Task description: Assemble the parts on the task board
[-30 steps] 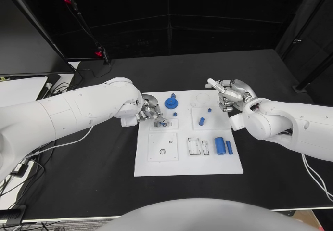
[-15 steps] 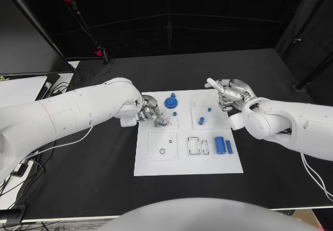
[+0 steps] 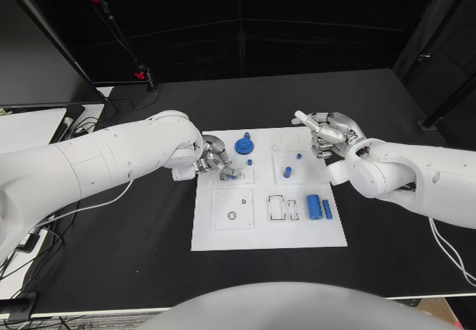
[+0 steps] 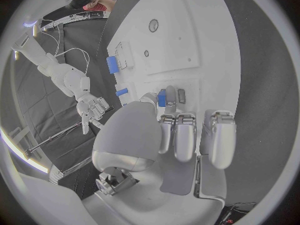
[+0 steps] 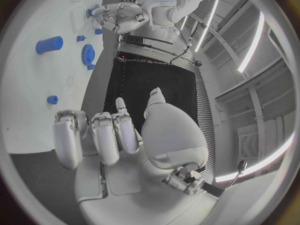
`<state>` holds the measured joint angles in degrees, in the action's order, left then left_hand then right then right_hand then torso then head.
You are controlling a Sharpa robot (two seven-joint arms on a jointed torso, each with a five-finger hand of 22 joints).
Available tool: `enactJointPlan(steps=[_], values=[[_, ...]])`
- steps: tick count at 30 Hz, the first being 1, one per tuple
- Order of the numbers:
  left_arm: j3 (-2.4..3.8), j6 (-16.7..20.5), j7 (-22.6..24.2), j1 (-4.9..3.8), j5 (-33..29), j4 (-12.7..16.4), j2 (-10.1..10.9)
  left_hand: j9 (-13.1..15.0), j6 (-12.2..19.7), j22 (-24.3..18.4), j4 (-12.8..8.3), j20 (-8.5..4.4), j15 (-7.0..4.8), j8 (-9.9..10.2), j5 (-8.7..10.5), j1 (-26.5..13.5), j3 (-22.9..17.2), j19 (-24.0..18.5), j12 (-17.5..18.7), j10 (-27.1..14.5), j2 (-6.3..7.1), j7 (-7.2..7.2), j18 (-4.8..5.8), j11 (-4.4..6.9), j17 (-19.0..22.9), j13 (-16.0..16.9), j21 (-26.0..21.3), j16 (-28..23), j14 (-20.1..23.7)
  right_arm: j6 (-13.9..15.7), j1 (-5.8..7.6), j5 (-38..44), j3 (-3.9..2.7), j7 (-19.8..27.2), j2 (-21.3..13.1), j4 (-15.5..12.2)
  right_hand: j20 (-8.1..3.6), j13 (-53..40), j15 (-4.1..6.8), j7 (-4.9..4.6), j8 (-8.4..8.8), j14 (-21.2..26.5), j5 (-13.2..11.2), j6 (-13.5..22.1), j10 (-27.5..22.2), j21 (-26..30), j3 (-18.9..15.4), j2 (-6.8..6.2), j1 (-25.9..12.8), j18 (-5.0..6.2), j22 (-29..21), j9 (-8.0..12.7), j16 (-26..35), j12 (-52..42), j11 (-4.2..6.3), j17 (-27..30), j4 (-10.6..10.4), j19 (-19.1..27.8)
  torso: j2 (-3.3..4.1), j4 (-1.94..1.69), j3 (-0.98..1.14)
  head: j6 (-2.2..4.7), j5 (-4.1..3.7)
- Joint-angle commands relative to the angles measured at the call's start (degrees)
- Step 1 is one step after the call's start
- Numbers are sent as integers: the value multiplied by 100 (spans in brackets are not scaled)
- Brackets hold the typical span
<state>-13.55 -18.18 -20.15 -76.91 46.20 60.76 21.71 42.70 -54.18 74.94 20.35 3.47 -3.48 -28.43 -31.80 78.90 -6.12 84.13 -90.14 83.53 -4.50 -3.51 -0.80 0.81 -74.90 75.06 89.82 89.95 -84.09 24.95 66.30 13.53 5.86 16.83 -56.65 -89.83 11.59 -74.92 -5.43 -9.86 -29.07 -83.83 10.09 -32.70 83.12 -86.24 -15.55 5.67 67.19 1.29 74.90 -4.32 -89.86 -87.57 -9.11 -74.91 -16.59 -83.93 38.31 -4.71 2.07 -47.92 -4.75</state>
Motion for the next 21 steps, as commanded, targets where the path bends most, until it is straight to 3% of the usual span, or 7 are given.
enactJointPlan(steps=[1,21], values=[[0,14,-18,2,-14,-10,-17,12,-135,1506,-361,4,10,-15,-29,274,-500,587,14,647,-271,107,80,0,-1510,1494,18,5,-591,-33,7,12,-2,55,4,-12,33,-883,-37,-341,-24,-617,15,25,-37,35,-37,32,2,15,1320,5,-14,12,-5,-1509,-10,-166,1,1,0,-4,-9],[0,-160,-124,59,-15,-103,-119,41,-117,1506,-354,7,15,18,-7,240,-571,587,14,647,-258,94,80,-13,-1510,1494,18,5,-591,-62,7,12,-2,76,5,-15,34,-881,-36,-342,-37,-617,19,23,-38,40,-47,33,-14,17,1318,6,-14,12,-5,-1509,-15,-159,-2,1,2,-21,-13]])
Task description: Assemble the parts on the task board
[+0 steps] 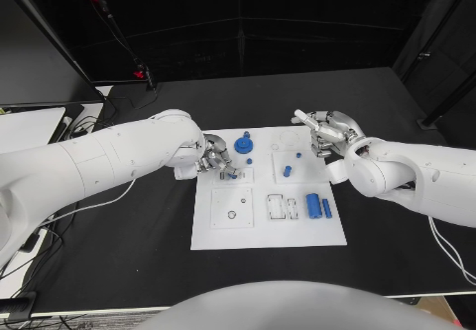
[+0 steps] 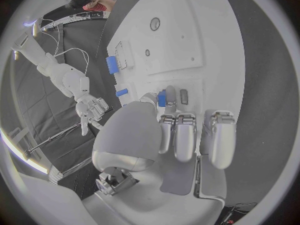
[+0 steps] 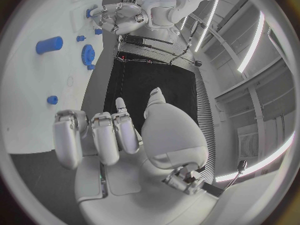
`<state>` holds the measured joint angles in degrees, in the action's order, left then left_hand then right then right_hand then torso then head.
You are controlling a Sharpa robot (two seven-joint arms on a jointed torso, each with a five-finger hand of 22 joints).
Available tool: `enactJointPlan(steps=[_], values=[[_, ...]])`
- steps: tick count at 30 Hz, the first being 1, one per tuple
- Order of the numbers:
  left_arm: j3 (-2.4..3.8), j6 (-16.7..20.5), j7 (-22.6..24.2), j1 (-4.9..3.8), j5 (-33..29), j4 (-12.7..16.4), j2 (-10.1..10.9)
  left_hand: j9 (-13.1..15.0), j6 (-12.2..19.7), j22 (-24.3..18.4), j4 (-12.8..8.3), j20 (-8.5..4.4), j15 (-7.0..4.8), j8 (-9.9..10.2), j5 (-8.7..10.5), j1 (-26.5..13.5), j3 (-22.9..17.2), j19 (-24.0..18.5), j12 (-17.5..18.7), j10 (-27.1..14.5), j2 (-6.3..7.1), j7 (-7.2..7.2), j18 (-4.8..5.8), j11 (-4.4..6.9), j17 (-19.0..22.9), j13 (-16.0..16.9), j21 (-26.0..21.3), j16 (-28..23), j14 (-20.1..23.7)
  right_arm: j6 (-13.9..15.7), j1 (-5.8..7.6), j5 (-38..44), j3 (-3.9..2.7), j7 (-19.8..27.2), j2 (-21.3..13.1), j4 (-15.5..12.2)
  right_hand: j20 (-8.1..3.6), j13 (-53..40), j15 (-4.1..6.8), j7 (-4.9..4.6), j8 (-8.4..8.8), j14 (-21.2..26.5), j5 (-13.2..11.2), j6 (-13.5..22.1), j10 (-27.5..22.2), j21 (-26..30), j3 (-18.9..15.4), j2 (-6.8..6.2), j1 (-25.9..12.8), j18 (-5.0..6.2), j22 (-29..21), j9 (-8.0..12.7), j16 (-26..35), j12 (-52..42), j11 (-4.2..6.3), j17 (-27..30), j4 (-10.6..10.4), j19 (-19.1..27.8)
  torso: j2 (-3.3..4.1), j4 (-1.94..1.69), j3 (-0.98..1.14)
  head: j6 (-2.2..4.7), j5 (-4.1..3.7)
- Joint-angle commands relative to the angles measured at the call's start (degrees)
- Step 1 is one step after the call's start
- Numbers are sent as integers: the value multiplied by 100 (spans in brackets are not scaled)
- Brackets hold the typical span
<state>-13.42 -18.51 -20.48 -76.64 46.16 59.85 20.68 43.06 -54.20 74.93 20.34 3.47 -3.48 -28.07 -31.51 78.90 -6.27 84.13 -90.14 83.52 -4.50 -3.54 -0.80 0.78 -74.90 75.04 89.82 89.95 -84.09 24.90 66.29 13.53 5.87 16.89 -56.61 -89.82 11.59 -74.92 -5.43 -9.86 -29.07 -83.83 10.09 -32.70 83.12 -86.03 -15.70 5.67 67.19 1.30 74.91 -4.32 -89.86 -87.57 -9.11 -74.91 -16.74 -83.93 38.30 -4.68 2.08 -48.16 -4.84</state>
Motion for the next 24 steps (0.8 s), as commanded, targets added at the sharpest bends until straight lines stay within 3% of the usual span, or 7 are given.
enactJointPlan(steps=[1,16,24], values=[[-13,-124,-94,35,-11,-18,-18,5,-115,1507,-354,6,15,-18,-36,240,-556,587,14,648,-258,96,80,-10,-1510,1496,18,5,-591,-57,7,12,-2,70,0,-16,34,-881,-36,-342,-38,-617,19,23,-38,18,-32,33,-14,16,1317,6,-14,13,-5,-1509,-1,-159,-3,-2,0,0,-7],[-13,-169,-174,49,-10,-45,-24,21,-106,1507,-352,9,20,1,-22,204,-587,587,14,648,-246,87,80,-18,-1510,1496,18,5,-591,-53,7,11,-2,70,3,-12,34,-882,-36,-341,-41,-617,20,23,-36,19,-37,33,-23,17,1317,6,-14,12,-5,-1509,-3,-158,-2,0,1,-6,-10],[-13,-199,-281,49,2,-49,-32,108,-44,1507,-346,36,53,101,256,-133,-540,587,14,648,-96,59,80,-50,-1510,1496,18,5,-591,-53,7,10,-2,68,5,-9,35,-886,-35,-341,-47,-617,22,25,-31,18,-42,38,-37,16,1317,8,-14,10,-4,-1509,-5,-158,-2,1,-2,-7,-12]])
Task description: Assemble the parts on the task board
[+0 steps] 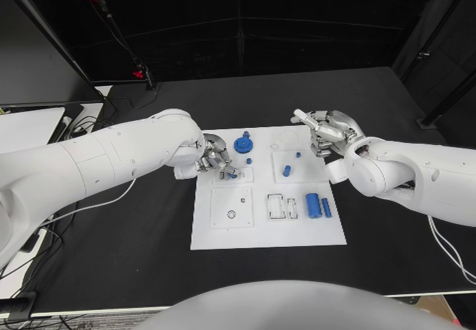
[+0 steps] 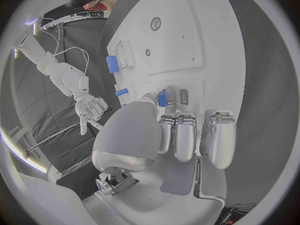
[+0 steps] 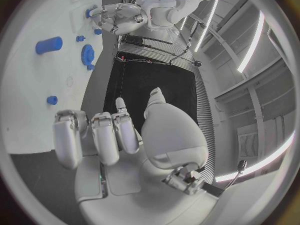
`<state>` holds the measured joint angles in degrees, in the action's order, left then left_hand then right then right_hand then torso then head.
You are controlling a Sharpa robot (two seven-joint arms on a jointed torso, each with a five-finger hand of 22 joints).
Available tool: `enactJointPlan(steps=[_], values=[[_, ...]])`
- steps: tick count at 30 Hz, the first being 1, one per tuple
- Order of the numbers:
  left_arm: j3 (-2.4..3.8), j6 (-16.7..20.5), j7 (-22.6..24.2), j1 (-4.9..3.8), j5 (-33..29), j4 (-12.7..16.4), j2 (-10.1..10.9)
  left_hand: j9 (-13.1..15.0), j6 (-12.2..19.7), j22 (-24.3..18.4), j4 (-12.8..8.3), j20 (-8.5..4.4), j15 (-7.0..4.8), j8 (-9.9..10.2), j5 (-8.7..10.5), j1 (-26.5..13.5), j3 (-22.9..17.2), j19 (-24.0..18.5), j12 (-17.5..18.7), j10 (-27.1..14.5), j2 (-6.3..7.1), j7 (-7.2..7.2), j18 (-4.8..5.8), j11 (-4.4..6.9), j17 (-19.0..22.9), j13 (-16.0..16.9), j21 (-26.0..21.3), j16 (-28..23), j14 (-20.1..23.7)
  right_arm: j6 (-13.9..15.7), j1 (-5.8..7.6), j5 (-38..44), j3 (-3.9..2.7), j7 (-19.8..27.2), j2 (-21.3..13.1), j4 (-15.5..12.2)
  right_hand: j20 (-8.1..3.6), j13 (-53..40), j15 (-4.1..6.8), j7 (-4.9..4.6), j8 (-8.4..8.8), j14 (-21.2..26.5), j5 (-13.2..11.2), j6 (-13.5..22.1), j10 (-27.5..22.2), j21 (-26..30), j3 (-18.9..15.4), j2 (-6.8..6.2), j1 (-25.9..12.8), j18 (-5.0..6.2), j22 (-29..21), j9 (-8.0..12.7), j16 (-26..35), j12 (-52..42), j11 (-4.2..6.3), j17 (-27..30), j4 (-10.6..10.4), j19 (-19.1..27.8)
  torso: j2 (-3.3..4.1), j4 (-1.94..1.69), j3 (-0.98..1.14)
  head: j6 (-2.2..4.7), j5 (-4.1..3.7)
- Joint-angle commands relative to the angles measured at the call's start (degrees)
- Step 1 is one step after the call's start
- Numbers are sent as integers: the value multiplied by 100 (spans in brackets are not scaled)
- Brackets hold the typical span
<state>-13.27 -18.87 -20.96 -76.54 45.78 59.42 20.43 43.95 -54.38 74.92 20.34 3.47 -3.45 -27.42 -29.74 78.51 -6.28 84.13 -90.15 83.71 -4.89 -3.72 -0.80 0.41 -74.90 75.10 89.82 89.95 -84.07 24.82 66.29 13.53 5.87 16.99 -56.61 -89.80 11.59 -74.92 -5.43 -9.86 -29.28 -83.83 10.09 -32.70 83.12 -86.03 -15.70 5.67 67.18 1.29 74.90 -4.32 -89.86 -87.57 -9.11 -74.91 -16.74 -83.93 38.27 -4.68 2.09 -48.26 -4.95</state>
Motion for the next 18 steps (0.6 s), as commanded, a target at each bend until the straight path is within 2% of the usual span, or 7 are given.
enactJointPlan(steps=[1,6,10,13,18], values=[[-28,-163,-239,39,42,-7,-7,26,-22,1508,-348,39,53,45,116,-141,-519,587,15,629,-43,79,80,-13,-1510,1490,18,5,-593,-46,8,10,-2,59,6,-11,35,-886,-35,-341,-26,-617,22,25,-31,18,-42,38,-37,16,1318,8,-14,10,-4,-1509,-5,-158,0,2,-3,0,-1],[-28,-181,-246,39,47,-12,-7,66,39,1508,-354,53,63,106,270,-377,-341,587,15,629,118,79,80,-13,-1510,1490,18,5,-593,-49,8,8,-2,55,4,-11,35,-886,-35,-341,-26,-617,22,25,-31,18,-42,38,-37,16,1318,8,-14,10,-4,-1509,-5,-158,-2,-4,2,-6,-9],[-28,-175,-255,39,48,-24,-8,60,87,1508,-350,63,75,162,357,-561,-211,587,15,629,157,68,80,-23,-1510,1490,18,5,-593,-50,7,4,-2,55,5,-12,35,-889,-35,-341,-29,-617,22,25,-27,18,-45,41,-43,16,1318,8,-14,8,-4,-1509,-5,-158,0,0,0,3,-3],[-28,-171,-264,39,49,-32,-7,54,101,1508,-348,74,89,193,595,-754,-69,587,15,629,176,58,80,-31,-1510,1490,18,5,-593,-51,7,3,-2,53,6,-14,35,-889,-35,-341,-29,-617,22,25,-27,18,-45,41,-43,16,1318,8,-14,8,-4,-1509,-5,-158,-1,1,-2,2,-9],[-28,-168,-294,39,71,-36,-8,53,128,1508,-350,92,106,227,848,-968,170,587,15,629,275,48,80,-40,-1510,1490,18,5,-593,-54,7,2,-2,48,4,-15,36,-893,-35,-342,-36,-617,20,26,-22,17,-49,50,-59,16,1318,9,-14,6,-4,-1509,-7,-158,3,0,0,6,-7]])
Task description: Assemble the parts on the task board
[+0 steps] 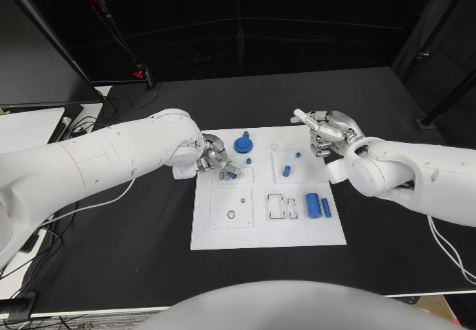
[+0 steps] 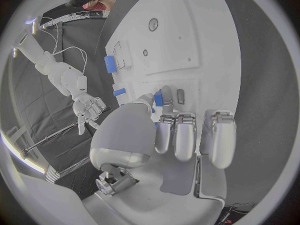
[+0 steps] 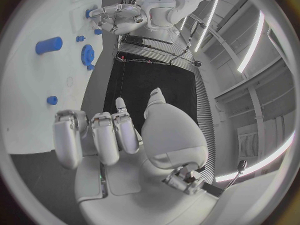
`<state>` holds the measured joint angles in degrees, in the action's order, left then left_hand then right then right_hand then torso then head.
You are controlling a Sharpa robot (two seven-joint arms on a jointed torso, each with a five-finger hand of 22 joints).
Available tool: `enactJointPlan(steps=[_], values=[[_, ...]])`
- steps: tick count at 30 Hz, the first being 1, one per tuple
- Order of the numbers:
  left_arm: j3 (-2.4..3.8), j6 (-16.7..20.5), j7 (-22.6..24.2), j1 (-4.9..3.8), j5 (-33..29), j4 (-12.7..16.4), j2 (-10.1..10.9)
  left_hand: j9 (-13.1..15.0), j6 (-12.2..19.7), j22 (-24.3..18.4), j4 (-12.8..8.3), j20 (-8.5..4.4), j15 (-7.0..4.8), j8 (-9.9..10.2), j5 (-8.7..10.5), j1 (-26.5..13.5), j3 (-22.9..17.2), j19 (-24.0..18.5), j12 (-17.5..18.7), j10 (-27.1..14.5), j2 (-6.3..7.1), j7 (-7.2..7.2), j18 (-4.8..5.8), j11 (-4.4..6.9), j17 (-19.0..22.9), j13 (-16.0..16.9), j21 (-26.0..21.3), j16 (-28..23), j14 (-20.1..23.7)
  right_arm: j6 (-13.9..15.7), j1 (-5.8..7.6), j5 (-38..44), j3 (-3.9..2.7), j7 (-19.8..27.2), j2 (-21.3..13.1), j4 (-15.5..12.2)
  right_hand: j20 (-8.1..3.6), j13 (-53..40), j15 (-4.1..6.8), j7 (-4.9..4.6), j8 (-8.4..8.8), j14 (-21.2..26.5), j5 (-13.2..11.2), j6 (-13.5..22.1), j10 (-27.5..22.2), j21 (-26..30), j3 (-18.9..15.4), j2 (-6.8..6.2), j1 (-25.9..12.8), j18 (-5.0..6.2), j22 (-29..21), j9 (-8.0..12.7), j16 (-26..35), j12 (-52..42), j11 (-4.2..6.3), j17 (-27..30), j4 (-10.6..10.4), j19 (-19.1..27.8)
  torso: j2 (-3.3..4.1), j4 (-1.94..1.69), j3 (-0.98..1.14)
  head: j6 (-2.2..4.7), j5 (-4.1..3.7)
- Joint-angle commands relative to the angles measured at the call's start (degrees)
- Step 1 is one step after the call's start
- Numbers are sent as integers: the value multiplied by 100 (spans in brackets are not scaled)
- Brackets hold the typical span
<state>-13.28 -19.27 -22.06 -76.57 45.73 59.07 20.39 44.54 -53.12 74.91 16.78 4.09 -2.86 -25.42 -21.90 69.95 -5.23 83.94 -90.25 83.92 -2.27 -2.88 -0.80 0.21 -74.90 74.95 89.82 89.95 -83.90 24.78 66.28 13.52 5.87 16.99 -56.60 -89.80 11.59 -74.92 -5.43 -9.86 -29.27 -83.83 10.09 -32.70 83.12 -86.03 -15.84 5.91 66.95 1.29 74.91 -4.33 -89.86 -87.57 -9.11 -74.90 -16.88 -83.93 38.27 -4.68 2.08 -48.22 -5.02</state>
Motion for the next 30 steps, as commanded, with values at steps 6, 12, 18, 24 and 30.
enactJointPlan(steps=[6,12,18,24,30], values=[[-27,-21,-104,42,231,6,-3,-1,-23,1509,5,59,81,39,687,-766,508,606,25,608,11,-71,80,-53,-1510,1505,18,5,-610,-52,7,3,-2,39,2,-14,36,-891,-35,-342,-41,-617,18,26,-23,13,-38,34,-47,15,1319,10,-14,6,-5,-1510,7,-162,1,-1,0,4,-3],[-27,157,122,42,261,21,9,45,-42,1509,1,79,93,5,1144,-1182,845,606,25,608,-104,-79,80,-61,-1510,1505,18,5,-610,-54,7,2,-2,25,3,-10,36,-891,-35,-342,-41,-617,18,26,-23,13,-38,34,-47,15,1319,10,-14,6,-5,-1510,7,-162,0,-1,-1,3,-10],[-27,178,210,43,242,24,8,55,-68,1509,4,80,92,-10,1181,-1217,893,606,25,608,-144,-74,80,-57,-1510,1505,18,5,-610,-60,7,2,-2,17,9,-4,36,-891,-35,-342,-41,-617,18,26,-23,13,-38,34,-47,15,1319,10,-14,6,-5,-1510,7,-162,1,-1,-2,1,-9],[-27,212,217,42,238,101,77,66,-93,1509,1,80,89,-26,1193,-1234,928,606,25,608,-160,-67,80,-52,-1510,1505,18,5,-610,-66,5,2,-2,11,14,0,36,-891,-35,-342,-41,-617,18,26,-23,13,-38,34,-47,15,1319,10,-14,6,-5,-1510,7,-162,2,2,-2,13,-3],[-26,604,312,-66,248,476,396,139,17,1509,-9,75,85,-74,1122,-1161,1043,606,25,608,-108,-77,80,-57,-1510,1505,18,5,-610,-65,0,3,-2,1,13,11,36,-891,-35,-342,-41,-617,18,26,-23,13,-38,34,-47,15,1319,10,-14,6,-5,-1510,7,-162,-3,-6,9,26,-2]])
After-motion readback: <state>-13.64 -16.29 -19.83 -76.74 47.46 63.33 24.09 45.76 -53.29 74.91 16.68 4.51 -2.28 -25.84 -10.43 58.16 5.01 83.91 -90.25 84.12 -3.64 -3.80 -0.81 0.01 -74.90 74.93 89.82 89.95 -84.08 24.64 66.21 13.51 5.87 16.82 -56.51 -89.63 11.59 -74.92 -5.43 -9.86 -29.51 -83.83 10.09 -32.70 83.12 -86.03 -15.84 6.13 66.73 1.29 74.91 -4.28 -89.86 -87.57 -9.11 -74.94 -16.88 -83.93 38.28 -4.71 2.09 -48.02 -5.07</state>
